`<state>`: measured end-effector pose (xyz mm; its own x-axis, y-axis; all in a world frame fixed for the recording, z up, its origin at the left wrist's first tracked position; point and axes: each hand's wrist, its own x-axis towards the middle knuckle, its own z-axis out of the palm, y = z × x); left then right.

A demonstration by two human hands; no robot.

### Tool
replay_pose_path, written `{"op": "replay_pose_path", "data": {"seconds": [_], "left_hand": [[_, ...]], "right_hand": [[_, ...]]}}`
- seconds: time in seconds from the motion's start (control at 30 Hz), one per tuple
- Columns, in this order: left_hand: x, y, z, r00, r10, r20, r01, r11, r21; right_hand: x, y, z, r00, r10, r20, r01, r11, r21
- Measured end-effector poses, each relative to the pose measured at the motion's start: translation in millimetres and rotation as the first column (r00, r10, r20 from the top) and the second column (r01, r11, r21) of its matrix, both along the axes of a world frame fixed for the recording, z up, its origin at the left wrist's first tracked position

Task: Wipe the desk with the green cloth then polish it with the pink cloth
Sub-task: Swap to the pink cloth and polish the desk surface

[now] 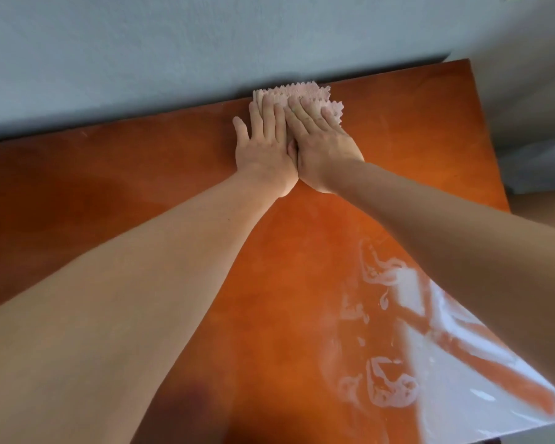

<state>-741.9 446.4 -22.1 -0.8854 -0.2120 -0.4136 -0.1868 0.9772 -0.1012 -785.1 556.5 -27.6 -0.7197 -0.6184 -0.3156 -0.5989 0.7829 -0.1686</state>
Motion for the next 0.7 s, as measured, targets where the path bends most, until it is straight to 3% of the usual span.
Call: {"op": "replay_pose_path", "data": {"seconds": [0.7], "left_hand": [[216.5, 105.8, -3.8, 0.999, 0.044, 0.022, -0.044, 0.999, -0.015]], "right_hand": [[211.4, 105.6, -6.6, 0.998, 0.051, 0.037, -0.051, 0.999, 0.007]]}}
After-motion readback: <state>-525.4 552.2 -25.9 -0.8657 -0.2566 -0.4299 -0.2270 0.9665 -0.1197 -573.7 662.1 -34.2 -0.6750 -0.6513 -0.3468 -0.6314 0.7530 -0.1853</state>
